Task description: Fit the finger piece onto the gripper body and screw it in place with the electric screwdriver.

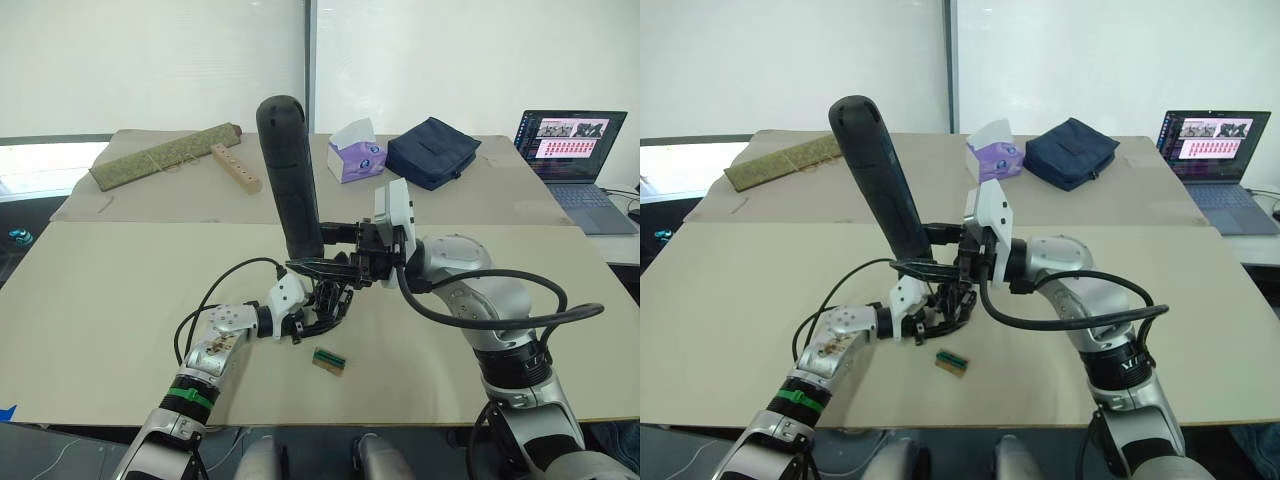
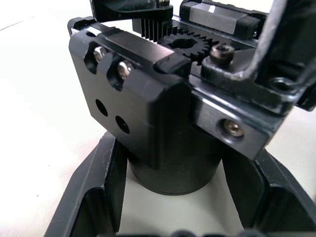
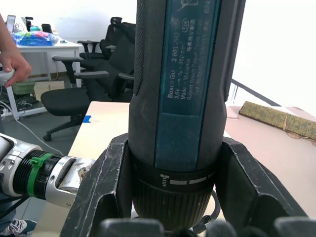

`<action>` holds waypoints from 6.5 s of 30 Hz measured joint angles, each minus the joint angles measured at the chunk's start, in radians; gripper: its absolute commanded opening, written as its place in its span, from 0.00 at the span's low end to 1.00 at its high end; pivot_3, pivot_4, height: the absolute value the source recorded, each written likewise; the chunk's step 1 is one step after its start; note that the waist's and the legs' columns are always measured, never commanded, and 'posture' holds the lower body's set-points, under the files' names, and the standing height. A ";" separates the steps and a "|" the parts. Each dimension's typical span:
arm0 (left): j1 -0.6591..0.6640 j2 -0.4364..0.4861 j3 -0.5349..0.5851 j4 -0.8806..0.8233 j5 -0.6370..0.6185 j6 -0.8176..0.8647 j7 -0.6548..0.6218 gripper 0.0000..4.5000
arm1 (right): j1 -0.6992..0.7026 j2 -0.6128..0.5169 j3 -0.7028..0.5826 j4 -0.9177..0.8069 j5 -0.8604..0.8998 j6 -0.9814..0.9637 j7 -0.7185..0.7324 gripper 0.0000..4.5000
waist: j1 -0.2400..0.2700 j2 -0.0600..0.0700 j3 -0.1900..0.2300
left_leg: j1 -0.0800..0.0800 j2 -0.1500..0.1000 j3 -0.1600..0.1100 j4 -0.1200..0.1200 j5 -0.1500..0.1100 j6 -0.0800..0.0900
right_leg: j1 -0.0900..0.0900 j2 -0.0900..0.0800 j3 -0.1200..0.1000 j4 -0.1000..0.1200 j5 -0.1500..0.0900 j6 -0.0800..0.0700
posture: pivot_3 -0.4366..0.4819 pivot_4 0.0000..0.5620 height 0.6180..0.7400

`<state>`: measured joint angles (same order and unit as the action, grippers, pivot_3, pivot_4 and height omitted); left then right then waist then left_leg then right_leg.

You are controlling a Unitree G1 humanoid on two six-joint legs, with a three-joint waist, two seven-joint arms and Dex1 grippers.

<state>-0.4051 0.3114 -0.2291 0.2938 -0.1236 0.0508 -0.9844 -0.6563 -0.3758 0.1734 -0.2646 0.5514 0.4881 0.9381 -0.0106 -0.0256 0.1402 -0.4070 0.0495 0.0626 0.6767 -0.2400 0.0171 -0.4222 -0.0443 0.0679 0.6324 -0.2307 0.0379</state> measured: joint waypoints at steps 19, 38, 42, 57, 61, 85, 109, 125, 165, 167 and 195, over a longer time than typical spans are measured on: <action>0.004 0.000 0.000 -0.004 0.000 0.000 0.003 0.51 | 0.005 0.010 0.001 0.011 -0.028 -0.004 -0.007 0.43 | -0.001 0.000 0.000 | 0.000 0.000 0.000 0.000 0.000 0.000 | 0.000 0.000 0.000 0.000 0.000 0.000 | 0.48 0.27 1.00; 0.004 0.001 0.000 -0.004 0.001 0.001 0.003 0.51 | 0.026 0.021 0.000 -0.002 -0.018 -0.005 -0.013 0.43 | -0.001 0.000 0.000 | 0.000 0.000 0.000 0.000 0.000 0.000 | 0.000 0.000 0.000 0.000 0.000 0.000 | 0.48 0.27 1.00; 0.004 0.001 0.000 -0.004 0.000 0.002 0.003 0.51 | 0.027 0.022 0.000 -0.002 -0.018 -0.005 -0.018 0.43 | -0.001 0.000 0.000 | 0.000 0.000 0.000 0.000 0.000 0.000 | 0.000 0.000 0.000 0.000 0.000 0.000 | 0.48 0.27 1.00; 0.009 0.001 0.000 -0.014 0.000 0.014 0.010 0.51 | 0.034 0.030 0.000 -0.002 -0.018 -0.005 -0.023 0.43 | -0.001 0.000 -0.001 | 0.001 0.000 0.000 0.000 0.000 0.000 | 0.000 0.000 0.000 0.000 0.000 0.000 | 0.48 0.27 1.00; 0.009 0.001 0.000 -0.015 0.000 0.014 0.010 0.51 | 0.034 0.030 0.000 -0.002 -0.018 -0.006 -0.023 0.43 | -0.001 0.000 -0.001 | 0.001 0.000 0.000 0.000 0.000 0.000 | 0.000 0.000 0.000 0.000 0.000 0.000 | 0.48 0.27 1.00; 0.010 0.001 0.000 -0.014 0.000 0.015 0.010 0.51 | 0.049 0.044 -0.002 0.001 -0.019 -0.006 -0.024 0.43 | -0.001 0.000 -0.002 | 0.001 0.000 0.000 0.000 0.000 0.000 | 0.000 0.000 0.000 0.000 0.000 0.000 | 0.48 0.27 1.00; 0.018 0.011 -0.001 -0.021 0.000 0.018 0.015 0.51 | 0.100 0.051 0.000 0.048 -0.036 -0.115 -0.001 0.43 | -0.003 0.000 -0.007 | 0.003 0.000 0.000 -0.002 0.000 0.000 | 0.002 0.000 0.000 0.000 0.000 0.000 | 0.48 0.27 1.00; 0.019 0.013 -0.002 -0.020 0.000 0.021 0.017 0.51 | 0.091 0.051 0.019 0.085 -0.042 -0.136 0.019 0.43 | -0.004 -0.001 -0.009 | 0.004 0.000 0.000 -0.003 0.000 0.000 | 0.002 0.000 0.000 0.000 -0.001 -0.001 | 0.48 0.27 1.00; 0.023 0.016 0.002 -0.012 0.000 0.040 0.034 0.51 | 0.027 -0.010 -0.040 0.023 0.063 -0.022 0.051 0.43 | -0.004 -0.004 -0.025 | 0.006 0.001 0.001 -0.009 0.000 0.000 | 0.001 0.000 0.000 -0.001 -0.002 -0.004 | 0.48 0.27 1.00; 0.022 0.016 0.004 -0.010 0.000 0.040 0.034 0.51 | 0.030 -0.014 -0.047 0.009 0.077 -0.022 0.060 0.43 | -0.004 -0.004 -0.025 | 0.007 0.001 0.001 -0.009 0.000 0.000 | 0.001 0.000 0.000 -0.001 -0.002 -0.004 | 0.48 0.27 1.00; 0.379 0.263 0.372 -0.225 -0.377 -0.152 -0.249 1.00 | -0.026 -0.875 -0.130 0.176 0.224 0.512 0.101 0.43 | -0.023 0.002 -0.003 | -0.006 0.000 0.000 -0.017 0.000 0.000 | -0.016 -0.010 0.001 -0.003 -0.007 -0.009 | 0.48 0.27 1.00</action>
<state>-0.0264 0.5747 0.1428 0.0690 -0.5010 -0.1011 -1.2337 -0.6827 -1.2510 0.0437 -0.0883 0.7754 0.9997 1.0394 -0.0337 -0.0232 0.1372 -0.4125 0.0500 0.0629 0.6592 -0.2401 0.0173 -0.4386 -0.0540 0.0689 0.6293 -0.2375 0.0287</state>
